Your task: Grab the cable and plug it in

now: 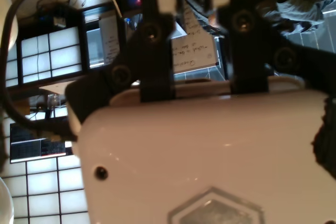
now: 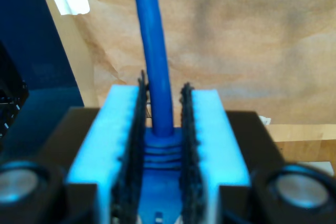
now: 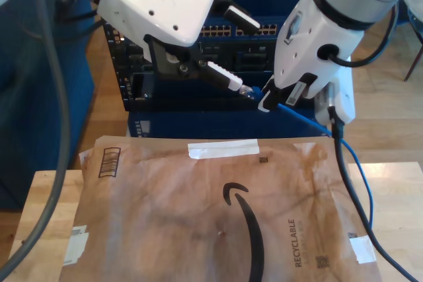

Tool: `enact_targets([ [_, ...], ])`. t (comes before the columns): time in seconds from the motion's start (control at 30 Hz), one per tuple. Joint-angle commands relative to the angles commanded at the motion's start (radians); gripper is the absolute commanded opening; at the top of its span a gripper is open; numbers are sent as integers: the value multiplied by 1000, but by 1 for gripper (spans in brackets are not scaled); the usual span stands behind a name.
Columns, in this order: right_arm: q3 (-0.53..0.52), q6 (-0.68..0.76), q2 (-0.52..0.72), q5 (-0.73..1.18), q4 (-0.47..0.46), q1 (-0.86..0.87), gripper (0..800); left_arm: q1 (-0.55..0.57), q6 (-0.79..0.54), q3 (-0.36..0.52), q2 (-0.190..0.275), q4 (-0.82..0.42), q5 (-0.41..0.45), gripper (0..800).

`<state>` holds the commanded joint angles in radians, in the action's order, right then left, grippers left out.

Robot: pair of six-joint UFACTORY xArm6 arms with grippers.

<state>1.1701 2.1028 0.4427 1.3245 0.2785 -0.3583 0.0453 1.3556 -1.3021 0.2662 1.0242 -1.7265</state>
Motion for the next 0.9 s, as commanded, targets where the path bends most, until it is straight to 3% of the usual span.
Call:
enact_targets([
  [0.5, 28, 74, 31, -15, 2, 0, 1, -8, 0, 8, -29, 46, -41, 771],
  [0.9, 61, 75, 31, -28, 44, 34, 1, -8, -8, 34, -26, 46, -32, 663],
])
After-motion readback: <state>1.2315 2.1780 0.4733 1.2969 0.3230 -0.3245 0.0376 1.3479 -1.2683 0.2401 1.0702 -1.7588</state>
